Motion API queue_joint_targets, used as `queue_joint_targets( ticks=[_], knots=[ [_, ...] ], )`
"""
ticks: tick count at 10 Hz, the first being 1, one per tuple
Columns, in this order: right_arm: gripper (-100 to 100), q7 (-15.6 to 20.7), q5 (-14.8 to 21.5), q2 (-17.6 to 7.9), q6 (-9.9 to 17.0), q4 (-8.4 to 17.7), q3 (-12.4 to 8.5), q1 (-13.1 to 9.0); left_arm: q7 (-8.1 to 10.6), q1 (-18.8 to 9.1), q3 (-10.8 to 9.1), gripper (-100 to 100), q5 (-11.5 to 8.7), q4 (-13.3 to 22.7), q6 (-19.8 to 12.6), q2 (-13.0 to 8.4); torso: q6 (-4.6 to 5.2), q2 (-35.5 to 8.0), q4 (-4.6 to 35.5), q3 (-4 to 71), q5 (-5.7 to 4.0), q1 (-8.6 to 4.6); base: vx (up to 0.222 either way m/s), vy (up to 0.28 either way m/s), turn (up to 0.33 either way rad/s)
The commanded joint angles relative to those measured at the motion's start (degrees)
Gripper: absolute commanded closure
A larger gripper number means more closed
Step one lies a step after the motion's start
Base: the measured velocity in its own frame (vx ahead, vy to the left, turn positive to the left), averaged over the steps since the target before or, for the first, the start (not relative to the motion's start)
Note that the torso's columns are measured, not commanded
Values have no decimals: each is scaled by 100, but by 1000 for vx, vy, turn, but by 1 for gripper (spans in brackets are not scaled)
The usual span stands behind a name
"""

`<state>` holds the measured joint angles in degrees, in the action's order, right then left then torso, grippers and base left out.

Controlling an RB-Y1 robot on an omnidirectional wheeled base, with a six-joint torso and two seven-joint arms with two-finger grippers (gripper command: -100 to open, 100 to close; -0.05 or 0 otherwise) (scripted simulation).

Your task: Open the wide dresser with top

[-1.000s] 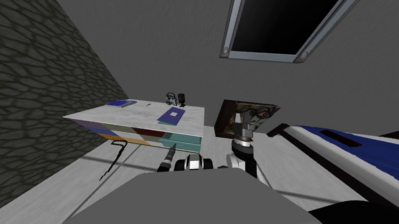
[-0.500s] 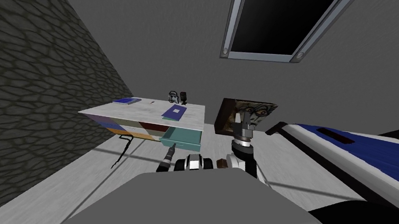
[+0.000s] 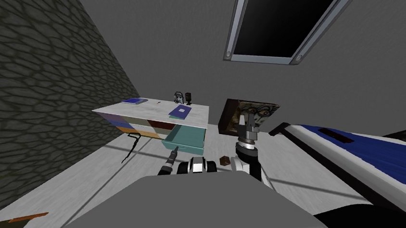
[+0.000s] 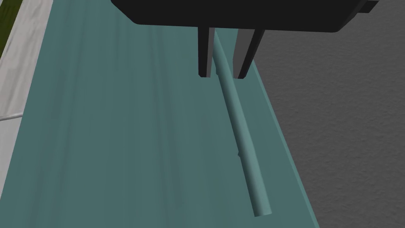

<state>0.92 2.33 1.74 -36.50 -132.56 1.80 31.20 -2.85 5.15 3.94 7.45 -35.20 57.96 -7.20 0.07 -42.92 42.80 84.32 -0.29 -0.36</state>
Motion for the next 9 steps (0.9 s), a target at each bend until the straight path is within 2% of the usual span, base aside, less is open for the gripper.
queue_joint_targets(
  ticks=[1,2,5,8,9],
  knots=[
    [0,0,0,0,0,0,1,0,141,-230,-7,-100,-29,-140,-350,-99,-2,40,-26,14,10,5,-100,-17,-15],
    [0,0,0,1,0,0,1,1,141,-230,-7,-100,-29,-140,-351,-99,0,87,-52,36,24,16,-58,-35,-16],
    [0,0,0,0,-1,-1,0,2,352,-575,-16,-100,-73,-349,-842,-247,-7,67,-54,29,32,44,-80,-25,-14],
    [0,0,0,0,0,0,0,1,564,-920,-26,-100,-116,-559,-1385,-395,-7,48,-47,15,30,40,-134,-14,-18],
    [0,0,0,0,0,0,0,1,564,-920,-26,-100,-116,-559,-1406,-395,-11,44,-34,17,18,29,-85,-15,-1]
  ],
)
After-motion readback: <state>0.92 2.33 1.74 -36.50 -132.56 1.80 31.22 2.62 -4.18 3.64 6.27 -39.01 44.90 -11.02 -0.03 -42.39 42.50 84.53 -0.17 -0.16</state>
